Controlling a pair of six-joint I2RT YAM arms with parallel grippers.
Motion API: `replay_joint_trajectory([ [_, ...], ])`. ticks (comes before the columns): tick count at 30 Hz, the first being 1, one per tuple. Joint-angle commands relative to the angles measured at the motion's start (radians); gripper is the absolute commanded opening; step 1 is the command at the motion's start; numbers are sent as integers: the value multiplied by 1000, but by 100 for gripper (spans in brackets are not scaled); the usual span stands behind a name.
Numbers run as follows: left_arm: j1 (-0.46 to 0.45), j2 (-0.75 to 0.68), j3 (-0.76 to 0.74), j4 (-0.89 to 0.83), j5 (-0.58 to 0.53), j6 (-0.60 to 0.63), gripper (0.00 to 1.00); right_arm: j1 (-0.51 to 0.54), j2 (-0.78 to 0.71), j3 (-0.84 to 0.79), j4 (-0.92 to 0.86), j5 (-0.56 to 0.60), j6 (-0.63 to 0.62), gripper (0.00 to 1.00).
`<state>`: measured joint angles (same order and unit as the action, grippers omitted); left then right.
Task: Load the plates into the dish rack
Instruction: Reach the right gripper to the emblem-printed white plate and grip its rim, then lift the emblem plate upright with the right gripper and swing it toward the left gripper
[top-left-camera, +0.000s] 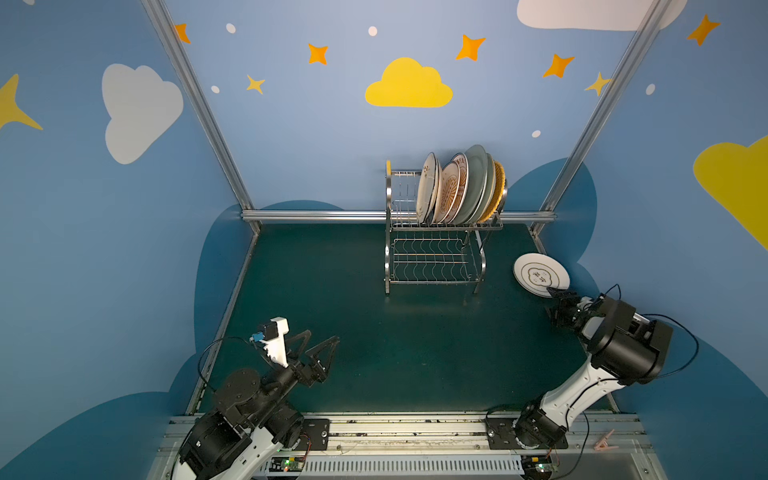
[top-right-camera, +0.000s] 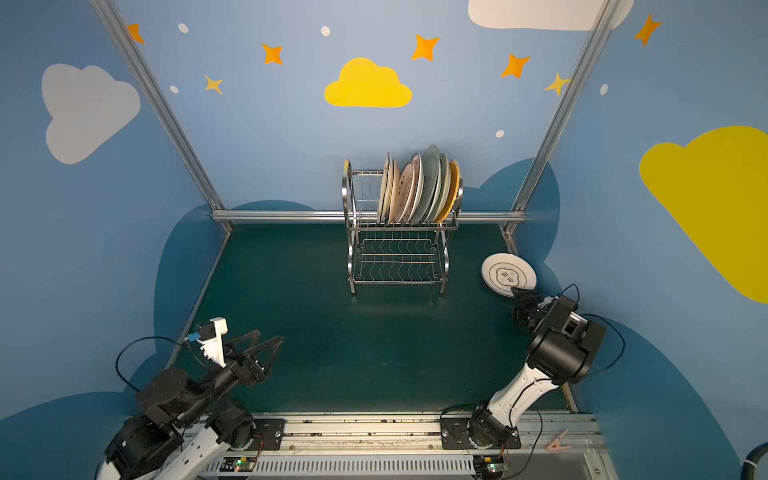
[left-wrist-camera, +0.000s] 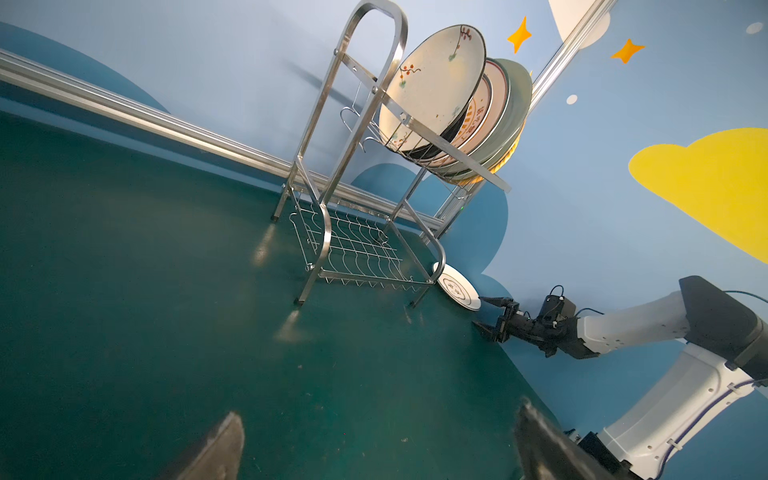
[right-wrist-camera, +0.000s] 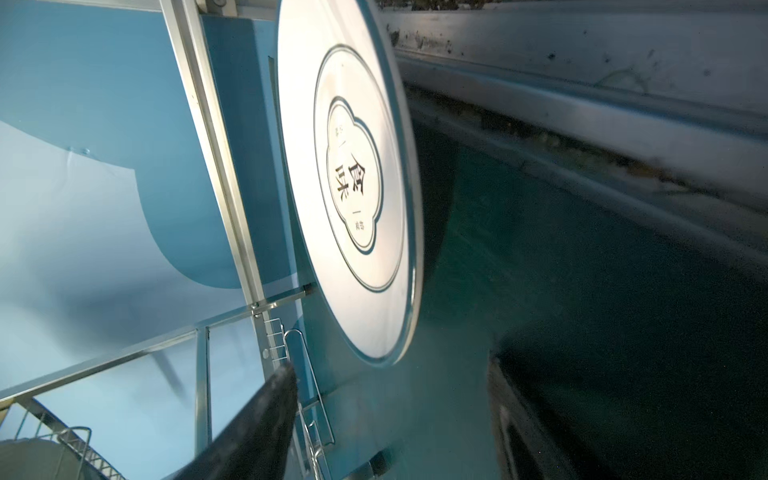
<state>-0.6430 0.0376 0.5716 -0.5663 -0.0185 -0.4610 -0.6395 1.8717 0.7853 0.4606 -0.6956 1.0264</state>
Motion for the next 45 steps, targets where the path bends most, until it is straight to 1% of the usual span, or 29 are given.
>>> replay_joint_trajectory([
  [1, 23, 17, -8, 18, 30, 2, 100, 13, 60, 26, 29, -1, 51, 68],
  [8, 60, 31, -12, 29, 60, 3, 100, 32, 129, 72, 25, 30, 86, 58],
  [15, 82, 31, -13, 35, 69, 1, 100, 46, 174, 96, 46, 65, 139, 44],
  [17, 89, 32, -15, 34, 71, 1, 100, 48, 186, 97, 56, 70, 154, 39],
  [21, 99, 31, -15, 37, 74, 0, 100, 50, 203, 100, 62, 82, 165, 31],
  [29, 113, 30, -18, 40, 78, -2, 100, 48, 228, 94, 102, 70, 176, 14],
  [33, 114, 30, -18, 39, 75, -1, 100, 50, 231, 85, 169, 41, 216, 6],
  [37, 115, 30, -18, 40, 71, -1, 100, 53, 195, 68, 217, 27, 255, 2],
  [40, 115, 30, -18, 40, 69, -2, 100, 61, 129, 50, 219, 31, 269, 0],
  [45, 118, 29, -19, 38, 60, -2, 100, 75, -37, -17, 204, 66, 284, 0],
])
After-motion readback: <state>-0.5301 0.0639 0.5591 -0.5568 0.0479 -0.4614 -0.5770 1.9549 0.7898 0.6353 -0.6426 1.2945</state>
